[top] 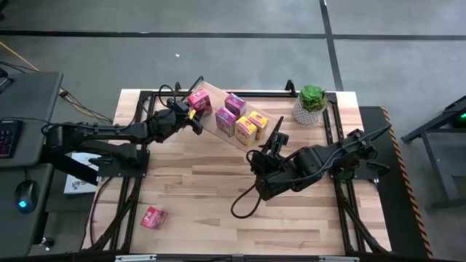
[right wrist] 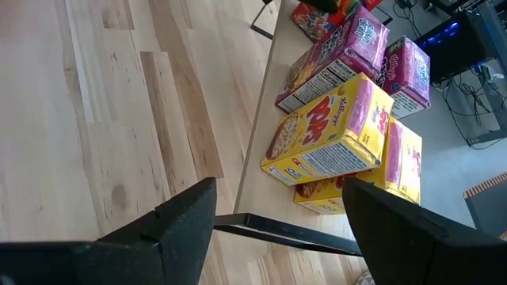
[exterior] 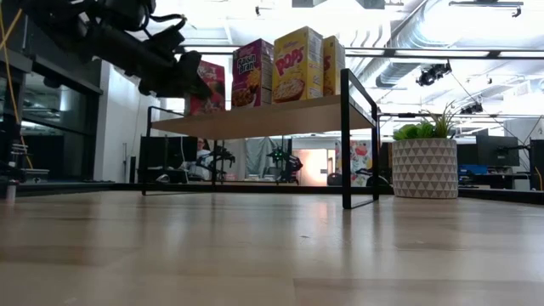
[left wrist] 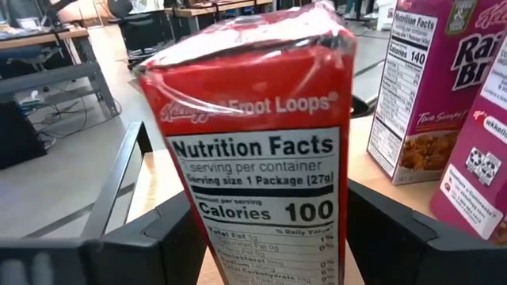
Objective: Stack cereal on shelf
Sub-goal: Put the bottom right red cereal box on the shelf
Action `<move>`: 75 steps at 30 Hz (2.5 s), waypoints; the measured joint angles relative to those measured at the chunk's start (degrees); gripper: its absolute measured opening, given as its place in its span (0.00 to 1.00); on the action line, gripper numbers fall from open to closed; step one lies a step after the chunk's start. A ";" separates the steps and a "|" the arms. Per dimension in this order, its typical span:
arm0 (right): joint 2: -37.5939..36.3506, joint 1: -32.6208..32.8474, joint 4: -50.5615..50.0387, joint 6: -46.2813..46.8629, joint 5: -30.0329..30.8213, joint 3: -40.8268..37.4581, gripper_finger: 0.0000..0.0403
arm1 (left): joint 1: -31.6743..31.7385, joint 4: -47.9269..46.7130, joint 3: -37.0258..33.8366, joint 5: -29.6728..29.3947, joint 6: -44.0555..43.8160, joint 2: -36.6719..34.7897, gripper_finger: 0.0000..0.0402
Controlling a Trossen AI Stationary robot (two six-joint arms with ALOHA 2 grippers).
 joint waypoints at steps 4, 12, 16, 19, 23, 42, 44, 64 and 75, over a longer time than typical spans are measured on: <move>0.00 0.00 0.00 0.00 0.00 0.00 0.66 | -0.10 -0.04 0.00 0.31 -0.98 -0.21 0.62; 0.00 0.00 0.39 -0.06 0.01 0.00 0.66 | -0.26 2.32 0.02 -0.07 0.32 -3.42 0.62; 0.00 -0.02 0.51 -0.31 0.02 0.00 0.66 | -0.37 2.23 0.02 1.07 0.35 -6.02 0.62; 0.00 -0.02 0.90 -0.33 0.02 0.00 0.66 | -0.37 2.23 0.02 2.15 0.24 -8.07 0.62; 0.00 -0.02 0.88 -0.33 0.02 0.00 0.66 | -0.37 2.10 0.02 3.44 0.27 -11.42 0.62; 0.02 -0.07 0.90 -0.42 0.00 0.00 0.66 | -20.45 -17.36 0.04 -4.11 -1.03 -23.93 0.05; 0.02 -0.07 1.37 -0.42 0.00 -0.02 0.66 | -21.93 -17.40 0.04 -4.56 -1.75 -21.30 0.03; 0.02 -0.07 2.08 -0.33 -0.04 -0.02 0.66 | -15.04 -10.28 0.02 -17.80 -2.42 -4.08 0.00; 0.02 -0.07 2.54 -0.28 -0.04 -0.02 0.66 | -9.36 -5.23 0.02 -17.78 -2.41 1.03 0.00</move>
